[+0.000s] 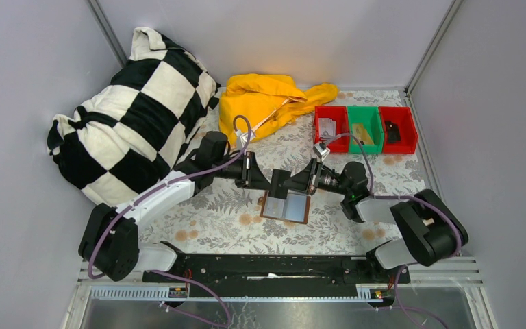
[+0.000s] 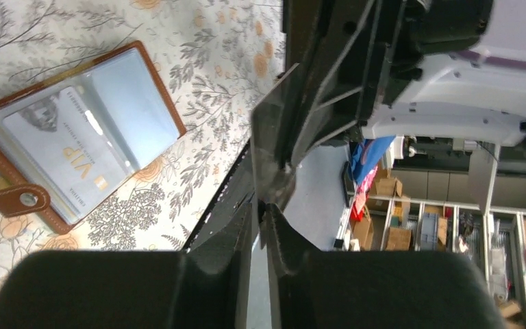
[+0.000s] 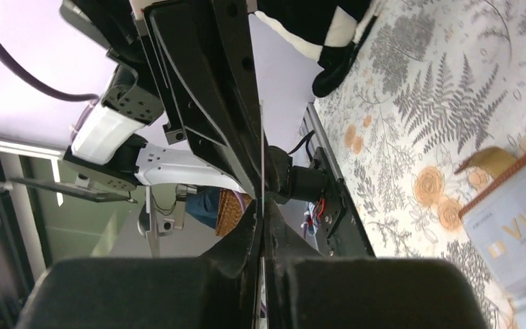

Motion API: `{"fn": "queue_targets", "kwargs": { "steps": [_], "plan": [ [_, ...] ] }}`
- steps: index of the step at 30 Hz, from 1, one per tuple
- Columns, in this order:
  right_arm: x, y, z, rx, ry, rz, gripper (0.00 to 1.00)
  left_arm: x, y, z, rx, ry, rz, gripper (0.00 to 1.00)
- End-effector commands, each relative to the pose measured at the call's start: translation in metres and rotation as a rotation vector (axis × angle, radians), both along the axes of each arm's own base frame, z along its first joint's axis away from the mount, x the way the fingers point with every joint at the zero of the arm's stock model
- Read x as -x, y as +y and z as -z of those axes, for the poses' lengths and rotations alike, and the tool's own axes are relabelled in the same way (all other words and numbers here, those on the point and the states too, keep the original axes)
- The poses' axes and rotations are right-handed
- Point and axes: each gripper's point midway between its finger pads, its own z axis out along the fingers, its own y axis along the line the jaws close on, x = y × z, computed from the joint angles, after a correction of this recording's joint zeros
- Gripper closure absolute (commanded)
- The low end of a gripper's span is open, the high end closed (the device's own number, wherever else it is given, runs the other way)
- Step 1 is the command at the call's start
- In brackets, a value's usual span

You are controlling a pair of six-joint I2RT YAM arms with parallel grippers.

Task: Take the credit cards out of the card holder
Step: Place the credit card in the storage box.

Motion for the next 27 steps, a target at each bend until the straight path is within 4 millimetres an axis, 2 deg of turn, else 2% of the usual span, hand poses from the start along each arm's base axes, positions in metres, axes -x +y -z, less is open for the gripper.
{"fn": "queue_targets", "kwargs": {
  "steps": [1, 2, 3, 4, 6, 7, 12, 16, 21, 24, 27],
  "plan": [
    [-0.014, -0.011, -0.013, 0.080, -0.079, 0.056, 1.00, -0.017, 0.010, 0.005, -0.118, -0.072, -0.084, 0.69],
    [-0.023, -0.019, -0.001, 0.179, -0.067, 0.110, 1.00, -0.020, 0.013, 0.005, -0.147, -0.085, -0.107, 0.60],
    [-0.033, -0.029, -0.002, 0.287, -0.113, 0.176, 1.00, -0.025, 0.018, 0.005, -0.179, -0.104, -0.135, 0.52],
    [-0.042, -0.044, 0.008, 0.437, -0.103, 0.244, 1.00, -0.029, 0.022, 0.003, -0.209, -0.124, -0.165, 0.48],
    [-0.059, -0.080, 0.003, 0.705, -0.148, 0.373, 1.00, -0.039, 0.033, 0.000, -0.265, -0.156, -0.227, 0.45],
    [-0.060, -0.102, 0.008, 0.845, -0.127, 0.410, 1.00, -0.042, 0.037, -0.002, -0.281, -0.168, -0.246, 0.45],
    [-0.098, -0.199, -0.022, 1.368, -0.179, 0.663, 1.00, -0.049, 0.046, -0.015, -0.293, -0.196, -0.289, 0.45],
    [-0.130, -0.248, -0.047, 1.617, -0.208, 0.789, 1.00, -0.048, 0.047, -0.015, -0.300, -0.194, -0.289, 0.44],
    [-0.171, -0.311, -0.061, 1.937, -0.195, 0.838, 1.00, -0.042, 0.053, -0.012, -0.317, -0.194, -0.299, 0.44],
    [-0.196, -0.346, -0.062, 2.007, -0.159, 0.867, 1.00, -0.037, 0.054, -0.013, -0.304, -0.192, -0.298, 0.43],
    [-0.222, -0.371, -0.055, 2.057, -0.138, 0.846, 1.00, -0.033, 0.054, -0.012, -0.296, -0.189, -0.289, 0.43]
  ]
}}
